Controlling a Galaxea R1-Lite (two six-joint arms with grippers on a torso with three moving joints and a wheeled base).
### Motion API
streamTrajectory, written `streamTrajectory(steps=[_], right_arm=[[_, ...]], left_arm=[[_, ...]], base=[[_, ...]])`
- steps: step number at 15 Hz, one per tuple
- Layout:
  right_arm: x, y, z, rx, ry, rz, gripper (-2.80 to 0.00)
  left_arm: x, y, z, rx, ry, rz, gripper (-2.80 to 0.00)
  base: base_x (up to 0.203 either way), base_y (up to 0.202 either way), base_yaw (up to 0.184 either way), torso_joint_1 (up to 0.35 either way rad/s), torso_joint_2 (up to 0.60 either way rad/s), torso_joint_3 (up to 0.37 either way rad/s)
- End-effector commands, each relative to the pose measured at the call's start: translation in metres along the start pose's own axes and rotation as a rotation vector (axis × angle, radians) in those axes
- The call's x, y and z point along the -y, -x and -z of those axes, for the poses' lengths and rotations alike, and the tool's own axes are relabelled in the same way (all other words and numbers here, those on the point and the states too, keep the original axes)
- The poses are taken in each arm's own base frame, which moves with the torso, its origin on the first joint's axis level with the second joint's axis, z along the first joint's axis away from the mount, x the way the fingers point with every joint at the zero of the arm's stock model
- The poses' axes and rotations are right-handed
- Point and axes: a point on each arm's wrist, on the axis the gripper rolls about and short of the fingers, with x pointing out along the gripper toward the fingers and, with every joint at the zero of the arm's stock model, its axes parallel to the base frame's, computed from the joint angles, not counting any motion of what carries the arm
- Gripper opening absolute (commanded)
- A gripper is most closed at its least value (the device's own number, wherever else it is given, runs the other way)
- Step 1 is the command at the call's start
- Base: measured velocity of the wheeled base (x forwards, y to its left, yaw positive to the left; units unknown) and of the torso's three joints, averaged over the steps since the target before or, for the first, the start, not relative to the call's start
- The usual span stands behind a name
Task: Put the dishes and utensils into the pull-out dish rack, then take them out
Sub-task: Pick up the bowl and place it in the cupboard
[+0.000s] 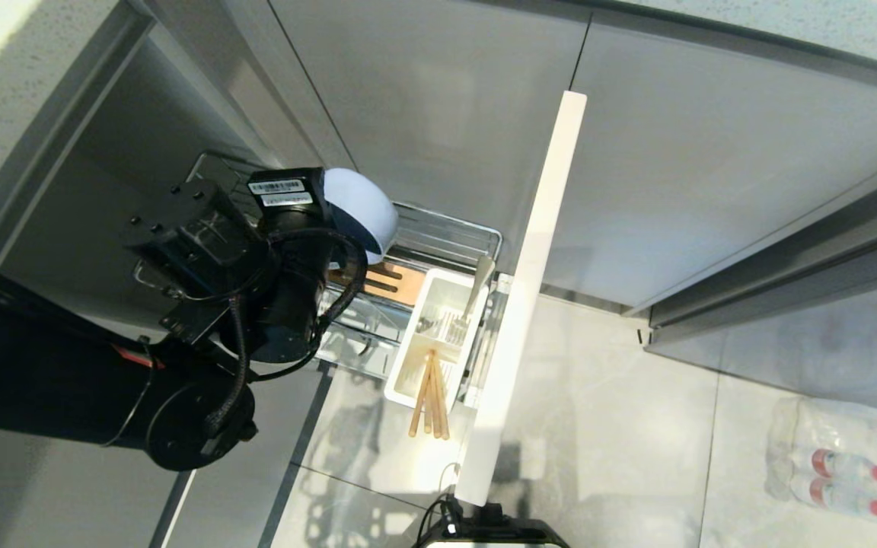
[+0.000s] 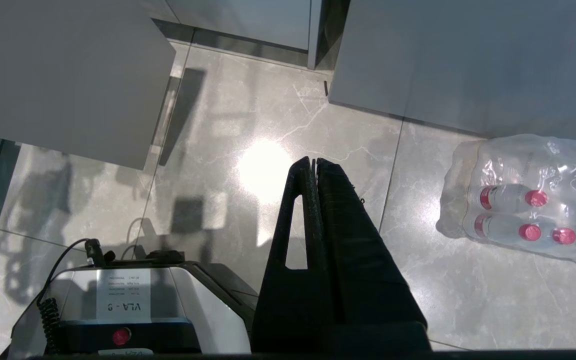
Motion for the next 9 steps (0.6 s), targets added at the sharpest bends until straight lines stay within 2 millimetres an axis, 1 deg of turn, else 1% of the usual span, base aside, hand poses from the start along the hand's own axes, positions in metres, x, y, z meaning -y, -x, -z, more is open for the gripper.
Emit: streamTrajectory(steps=[1, 5, 9], right_arm=[[0.000, 0.000, 0.000, -0.001, -0.001, -0.001, -2.80], [0.000, 0.000, 0.000, -0.001, -0.001, 0.000, -2.80], [0.000, 0.000, 0.000, -0.001, -0.001, -0.001, -2.80]], left_arm=[[-0.003, -0.001, -0.001, 0.009, 0.004, -0.004, -2.80], [0.013, 0.001, -0.006, 0.002, 0.030, 0.042, -2.80], [0.024, 0.002, -0.012, 0.007, 0.065, 0.108, -2.80]], base=[[0.000, 0.000, 0.000, 0.000, 0.00, 0.000], [0.000, 0.000, 0.000, 0.000, 0.00, 0.000], [0.000, 0.000, 0.000, 0.000, 0.00, 0.000]])
